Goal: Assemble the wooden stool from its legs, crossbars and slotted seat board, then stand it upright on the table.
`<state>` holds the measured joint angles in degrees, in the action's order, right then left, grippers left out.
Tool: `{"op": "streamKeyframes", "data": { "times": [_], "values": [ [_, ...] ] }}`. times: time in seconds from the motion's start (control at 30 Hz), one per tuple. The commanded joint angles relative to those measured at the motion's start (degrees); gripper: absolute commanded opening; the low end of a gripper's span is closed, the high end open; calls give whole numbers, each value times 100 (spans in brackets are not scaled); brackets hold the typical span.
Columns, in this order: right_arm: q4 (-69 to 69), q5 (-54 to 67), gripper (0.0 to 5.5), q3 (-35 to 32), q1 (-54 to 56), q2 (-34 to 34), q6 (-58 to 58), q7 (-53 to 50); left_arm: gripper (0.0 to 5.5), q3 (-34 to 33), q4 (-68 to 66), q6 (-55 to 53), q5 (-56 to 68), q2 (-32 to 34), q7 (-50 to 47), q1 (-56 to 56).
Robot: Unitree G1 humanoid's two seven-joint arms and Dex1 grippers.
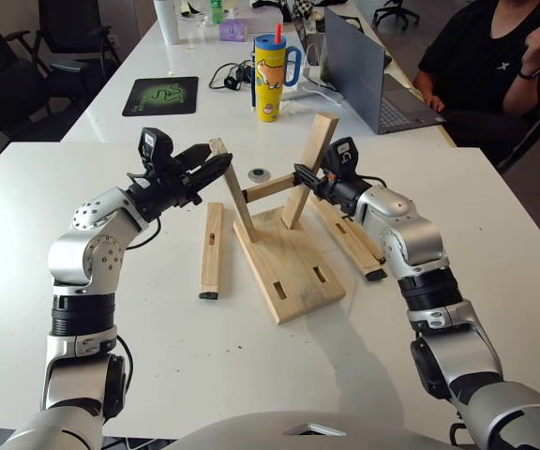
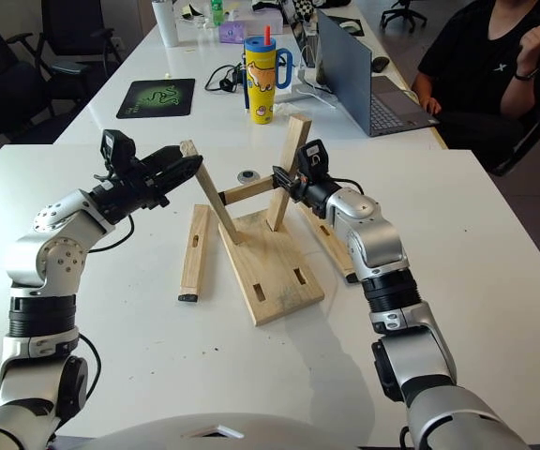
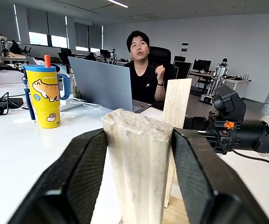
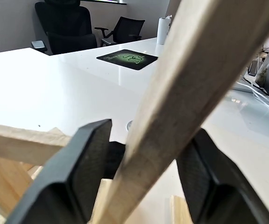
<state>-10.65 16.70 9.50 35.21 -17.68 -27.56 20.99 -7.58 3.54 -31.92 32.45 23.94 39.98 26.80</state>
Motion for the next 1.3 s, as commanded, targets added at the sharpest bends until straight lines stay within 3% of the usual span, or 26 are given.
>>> {"op": "streamKeyframes", "data": {
  "times": [0.03, 0.43, 0.87, 1.1, 1.2, 1.3],
  "values": [
    [-578, -188, 306, 587, -774, 216, -938, 311, 217, 293, 83, -20, -43, -121, 59, 140],
    [-442, 147, 311, -882, -185, 919, 402, -457, 217, 246, 8, 28, -73, -123, 20, 193],
    [-439, 238, 311, -1776, 928, 824, 1296, -738, 217, 230, -69, 97, -105, -145, -19, 260],
    [-113, 674, 311, -2242, 1937, 691, 1319, -733, 217, 216, -82, 115, -129, -158, -56, 271],
    [-477, 1214, 311, -2690, 2550, 645, 1102, -749, 217, 213, -80, 116, -132, -156, -57, 270],
    [-1226, 1333, 311, -2629, 2592, 651, 654, -472, 217, 204, -71, 115, -133, -152, -62, 260]
  ]
}}
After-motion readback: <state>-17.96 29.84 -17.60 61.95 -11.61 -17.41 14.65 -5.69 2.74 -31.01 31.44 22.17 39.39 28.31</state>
